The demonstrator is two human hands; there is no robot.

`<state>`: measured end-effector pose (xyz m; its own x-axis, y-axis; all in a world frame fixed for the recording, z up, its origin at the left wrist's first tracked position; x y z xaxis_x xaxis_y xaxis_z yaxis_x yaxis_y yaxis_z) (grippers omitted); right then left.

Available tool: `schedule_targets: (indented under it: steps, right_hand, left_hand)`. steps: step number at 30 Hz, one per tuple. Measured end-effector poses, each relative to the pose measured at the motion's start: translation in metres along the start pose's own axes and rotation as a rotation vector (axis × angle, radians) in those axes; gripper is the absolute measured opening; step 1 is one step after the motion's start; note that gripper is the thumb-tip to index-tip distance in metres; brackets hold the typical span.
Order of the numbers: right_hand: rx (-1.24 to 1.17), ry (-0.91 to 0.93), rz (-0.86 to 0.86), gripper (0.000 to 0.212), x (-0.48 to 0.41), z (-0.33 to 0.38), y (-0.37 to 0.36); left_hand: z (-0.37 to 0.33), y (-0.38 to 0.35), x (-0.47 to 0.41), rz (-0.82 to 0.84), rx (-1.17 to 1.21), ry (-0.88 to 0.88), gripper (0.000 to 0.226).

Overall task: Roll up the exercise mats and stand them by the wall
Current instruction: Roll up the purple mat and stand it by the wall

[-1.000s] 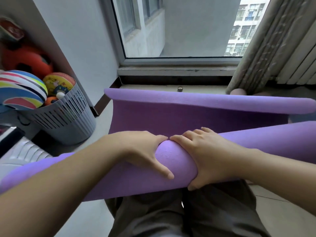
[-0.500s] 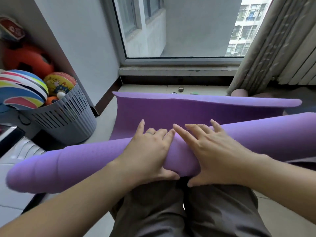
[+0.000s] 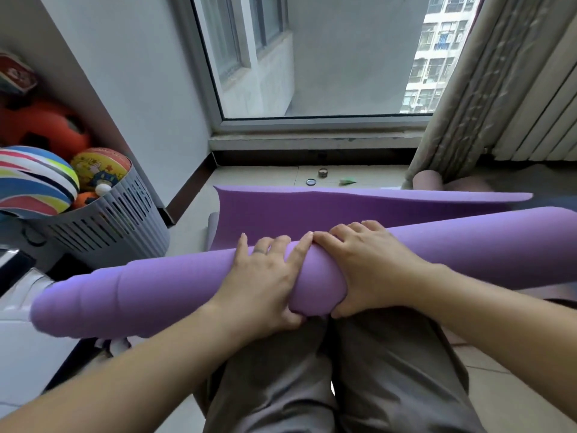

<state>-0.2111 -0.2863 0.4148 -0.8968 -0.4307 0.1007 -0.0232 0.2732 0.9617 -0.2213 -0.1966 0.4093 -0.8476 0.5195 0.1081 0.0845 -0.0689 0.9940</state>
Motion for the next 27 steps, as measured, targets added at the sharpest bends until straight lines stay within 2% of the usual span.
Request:
schedule_targets:
  steps: [7, 12, 17, 21, 27]
  right_hand:
    - [-0.039, 0.147, 0.124, 0.116, 0.023, 0.005, 0.040]
    - [-0.071, 0.202, 0.235, 0.110, 0.047, 0.034, 0.009]
    - [-0.070, 0.155, 0.104, 0.111, 0.053, 0.031, 0.012]
    - [-0.100, 0.137, -0.011, 0.094, 0.055, 0.032, 0.022]
    - [-0.107, 0.114, 0.033, 0.076, 0.044, 0.019, 0.031]
  left_hand:
    - [-0.006, 0.040, 0.027, -0.001, 0.098, -0.091, 0.119]
    - [-0.026, 0.006, 0.045, 0.161, 0.058, -0.130, 0.120]
    - [-0.023, 0.001, 0.039, 0.174, 0.126, -0.132, 0.117]
    - [-0.019, -0.004, 0.034, 0.201, 0.170, -0.154, 0.100]
    - [-0.013, 0.015, 0.026, 0.119, 0.116, -0.171, 0.088]
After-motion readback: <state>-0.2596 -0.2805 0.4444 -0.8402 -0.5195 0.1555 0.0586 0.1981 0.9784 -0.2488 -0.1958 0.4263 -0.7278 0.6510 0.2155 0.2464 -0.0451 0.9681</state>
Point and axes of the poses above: each hand's wrist, its own x-axis away from the middle knuckle, its own y-axis out of the back of the hand, z = x × y, the point moved 10 cm from there along -x, towards the middle knuckle, and after that the axes turned 9 degrees about x, right-handed, at the moved point
